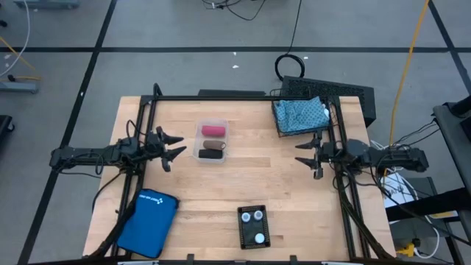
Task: Pick & Place Medicine items
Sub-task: Return to Home Position
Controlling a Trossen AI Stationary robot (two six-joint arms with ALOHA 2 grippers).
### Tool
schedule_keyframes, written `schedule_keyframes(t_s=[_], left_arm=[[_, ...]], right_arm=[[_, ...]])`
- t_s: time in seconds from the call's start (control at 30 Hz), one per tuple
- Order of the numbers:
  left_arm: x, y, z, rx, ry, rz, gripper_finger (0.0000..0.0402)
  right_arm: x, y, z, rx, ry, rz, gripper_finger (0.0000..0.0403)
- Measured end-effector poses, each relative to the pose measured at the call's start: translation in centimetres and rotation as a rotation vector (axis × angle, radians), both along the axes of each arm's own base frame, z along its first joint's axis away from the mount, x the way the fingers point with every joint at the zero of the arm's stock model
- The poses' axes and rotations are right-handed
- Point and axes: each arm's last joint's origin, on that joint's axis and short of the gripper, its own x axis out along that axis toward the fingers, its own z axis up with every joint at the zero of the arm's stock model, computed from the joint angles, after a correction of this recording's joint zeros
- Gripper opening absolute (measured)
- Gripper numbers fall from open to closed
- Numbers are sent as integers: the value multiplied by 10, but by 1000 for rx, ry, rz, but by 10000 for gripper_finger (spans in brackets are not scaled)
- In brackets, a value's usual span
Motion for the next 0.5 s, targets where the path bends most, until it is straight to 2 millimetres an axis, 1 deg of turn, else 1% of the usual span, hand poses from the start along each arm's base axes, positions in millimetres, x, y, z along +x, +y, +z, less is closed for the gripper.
schedule_keyframes(t_s=[0.03, 0.3, 0.5], left_arm=[[0, 0, 0, -3, 3, 0, 194], [0, 0, -4, -7, 39, 1, 174], [0, 0, -4, 80, 67, -2, 162]], right_arm=[[0, -1, -3, 4, 9, -1, 196], [1, -6, -5, 18, 8, -54, 195], [1, -6, -7, -40, 36, -59, 198]])
